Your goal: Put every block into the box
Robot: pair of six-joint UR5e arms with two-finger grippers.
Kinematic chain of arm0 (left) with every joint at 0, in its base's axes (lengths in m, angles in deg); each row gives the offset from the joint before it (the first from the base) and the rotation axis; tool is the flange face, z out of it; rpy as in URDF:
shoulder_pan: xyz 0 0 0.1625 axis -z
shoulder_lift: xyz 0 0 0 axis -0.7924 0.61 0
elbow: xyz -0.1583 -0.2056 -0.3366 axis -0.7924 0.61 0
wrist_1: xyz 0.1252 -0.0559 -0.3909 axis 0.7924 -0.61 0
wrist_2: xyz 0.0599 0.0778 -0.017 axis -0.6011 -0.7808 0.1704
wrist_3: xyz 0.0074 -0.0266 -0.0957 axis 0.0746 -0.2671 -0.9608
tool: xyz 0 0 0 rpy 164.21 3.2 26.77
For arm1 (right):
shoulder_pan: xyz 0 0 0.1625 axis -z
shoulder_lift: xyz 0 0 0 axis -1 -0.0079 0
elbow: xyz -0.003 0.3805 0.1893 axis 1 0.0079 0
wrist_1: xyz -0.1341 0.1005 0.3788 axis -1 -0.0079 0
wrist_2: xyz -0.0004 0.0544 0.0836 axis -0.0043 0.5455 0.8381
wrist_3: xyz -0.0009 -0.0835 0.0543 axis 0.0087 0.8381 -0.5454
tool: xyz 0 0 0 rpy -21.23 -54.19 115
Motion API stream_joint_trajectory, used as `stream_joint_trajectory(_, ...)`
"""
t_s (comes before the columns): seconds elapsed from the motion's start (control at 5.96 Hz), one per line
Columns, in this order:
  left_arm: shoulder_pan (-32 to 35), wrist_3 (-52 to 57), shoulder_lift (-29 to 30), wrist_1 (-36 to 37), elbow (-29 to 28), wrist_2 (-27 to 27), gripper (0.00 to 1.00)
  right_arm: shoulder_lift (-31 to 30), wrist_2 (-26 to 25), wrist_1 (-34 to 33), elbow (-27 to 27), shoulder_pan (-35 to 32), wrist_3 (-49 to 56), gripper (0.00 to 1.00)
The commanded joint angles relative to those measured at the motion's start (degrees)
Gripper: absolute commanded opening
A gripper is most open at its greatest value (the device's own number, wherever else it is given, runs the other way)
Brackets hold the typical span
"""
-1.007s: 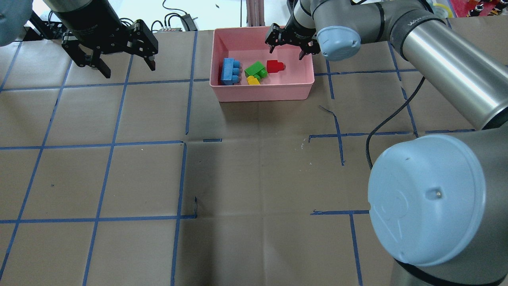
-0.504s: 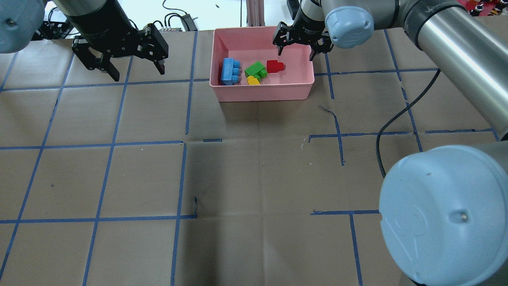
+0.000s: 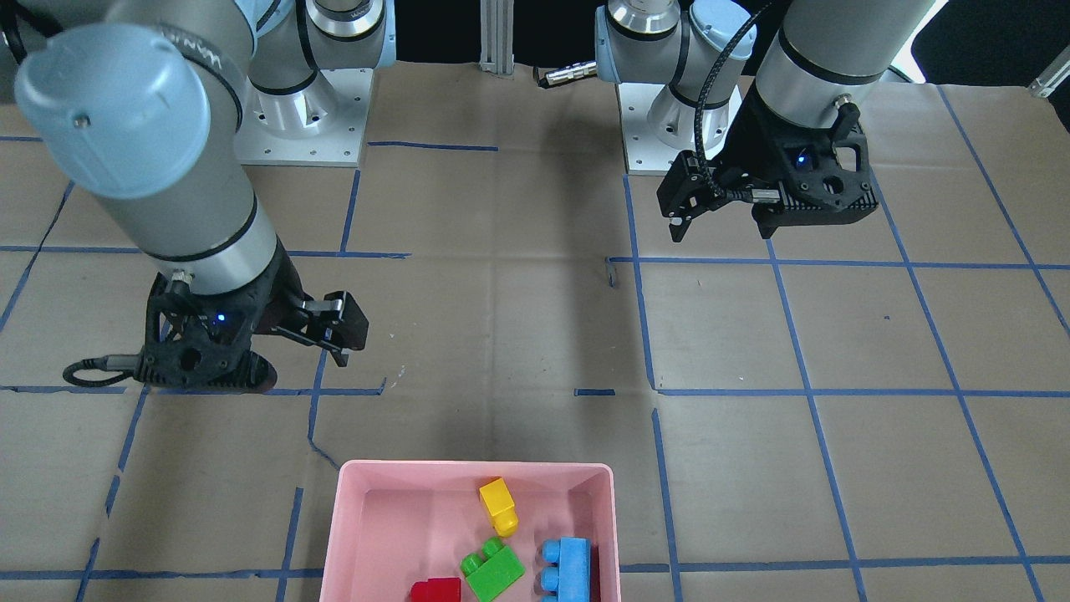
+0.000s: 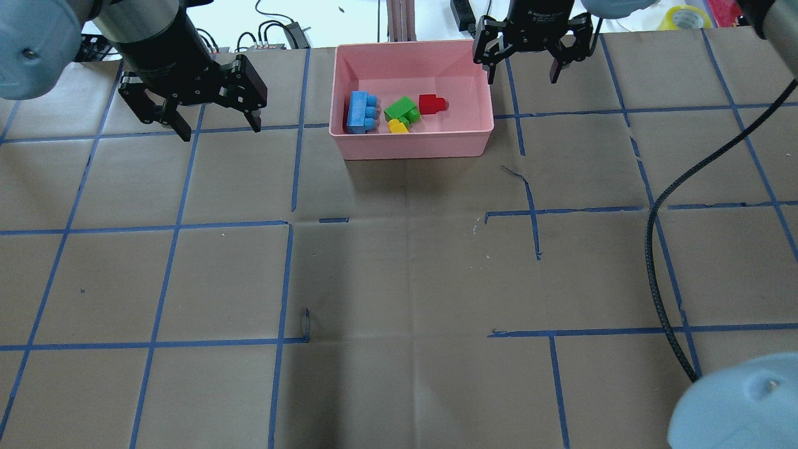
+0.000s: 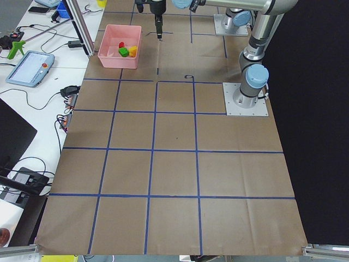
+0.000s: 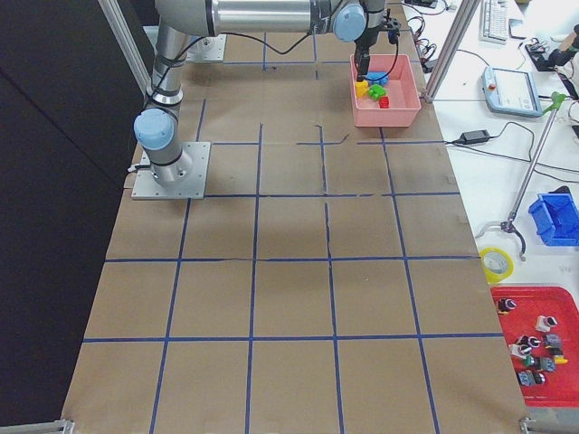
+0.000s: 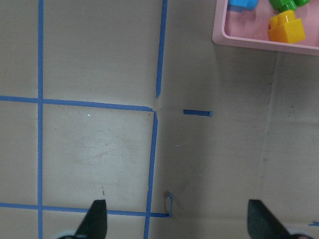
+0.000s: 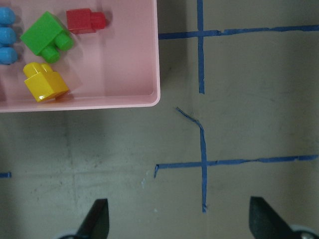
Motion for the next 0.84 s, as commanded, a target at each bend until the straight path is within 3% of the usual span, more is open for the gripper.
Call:
stream_joint_trajectory(0.0, -0.01, 0.64, -0.56, -0.06, 0.19, -0.06, 0.99, -7.76, -0.15, 1.91, -6.75, -0.21, -0.23, 1.00)
stream_joint_trajectory(0.34, -0.27, 3.18, -1.09, -0.23, 0.19, -0.23, 0.99, -17.17, 0.03, 0.96, -18.97, -0.21, 0.11, 1.00)
stream_joint_trajectory(0.67, -0.36, 3.98, -1.44, -0.24, 0.19, -0.67, 0.99, -18.26, -0.94, 1.13, -19.81, -0.04, -0.32, 1.00)
